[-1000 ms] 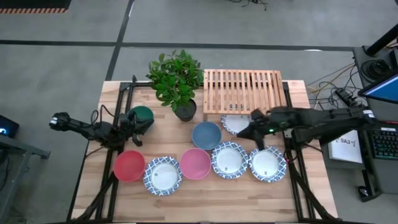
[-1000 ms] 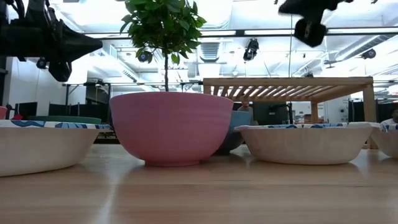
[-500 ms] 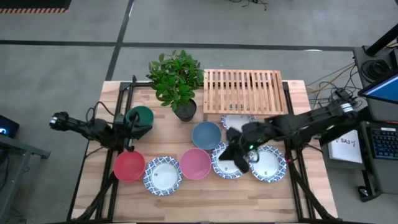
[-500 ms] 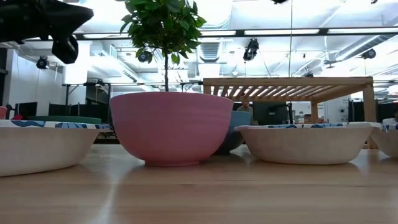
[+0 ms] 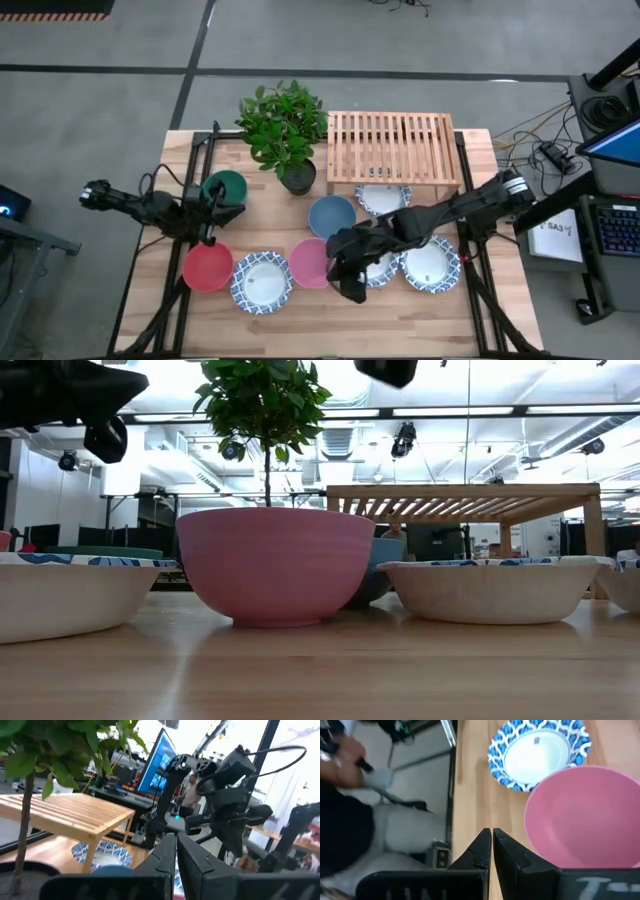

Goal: Place and stack bowls onto a shelf
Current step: Put the pink bowl on the shelf

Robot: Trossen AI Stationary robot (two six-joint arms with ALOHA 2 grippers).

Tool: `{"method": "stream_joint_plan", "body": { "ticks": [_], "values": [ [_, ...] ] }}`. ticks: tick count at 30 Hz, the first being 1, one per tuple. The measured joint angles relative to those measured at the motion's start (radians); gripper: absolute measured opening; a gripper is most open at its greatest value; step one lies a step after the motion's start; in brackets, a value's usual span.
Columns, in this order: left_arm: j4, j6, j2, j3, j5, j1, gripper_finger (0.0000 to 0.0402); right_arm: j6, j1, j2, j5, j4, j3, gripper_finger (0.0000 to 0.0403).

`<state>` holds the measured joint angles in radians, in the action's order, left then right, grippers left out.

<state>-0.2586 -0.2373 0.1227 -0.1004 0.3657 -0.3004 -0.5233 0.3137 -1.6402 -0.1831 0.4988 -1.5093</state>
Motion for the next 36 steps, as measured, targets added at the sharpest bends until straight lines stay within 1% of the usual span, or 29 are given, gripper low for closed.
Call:
{"method": "stream_joint_plan", "body": {
  "ticks": [6, 11, 18, 21, 26, 27, 31, 34, 36],
  "values": [
    [0.018, -0.005, 0.0, 0.002, 0.0, 0.0, 0.0, 0.13, 0.0, -0.095, -0.002, -0.001, 0.0, 0.0009],
    [0.059, -0.031, 0.0, 0.002, -0.017, 0.0, 0.0, 0.186, -0.002, -0.167, -0.001, -0.002, 0.0, 0.0009],
    [0.082, -0.021, 0.0, 0.003, -0.017, 0.0, 0.0, 0.207, -0.002, -0.253, -0.004, -0.009, -0.031, 0.0009],
    [0.084, -0.018, 0.0, 0.003, -0.017, 0.0, 0.0, 0.233, -0.002, -0.273, -0.002, -0.009, -0.047, 0.0009],
    [0.093, -0.018, -0.001, 0.003, -0.017, 0.0, 0.0, 0.23, -0.002, -0.3, -0.001, -0.01, -0.074, 0.0009],
    [0.092, -0.018, -0.001, 0.003, -0.017, 0.0, 0.0, 0.218, -0.002, -0.307, -0.001, -0.019, -0.077, 0.0009],
    [0.092, -0.009, 0.0, 0.003, -0.013, 0.0, 0.0, 0.016, -0.002, -0.329, 0.002, -0.073, -0.092, 0.0009],
    [0.092, -0.007, 0.0, 0.003, -0.01, 0.0, 0.0, -0.103, -0.004, -0.343, 0.083, -0.105, -0.112, 0.0009],
    [0.092, -0.007, 0.001, 0.003, -0.008, 0.0, 0.0, -0.149, -0.011, -0.343, 0.135, -0.099, -0.12, 0.0009]
  ]
}}
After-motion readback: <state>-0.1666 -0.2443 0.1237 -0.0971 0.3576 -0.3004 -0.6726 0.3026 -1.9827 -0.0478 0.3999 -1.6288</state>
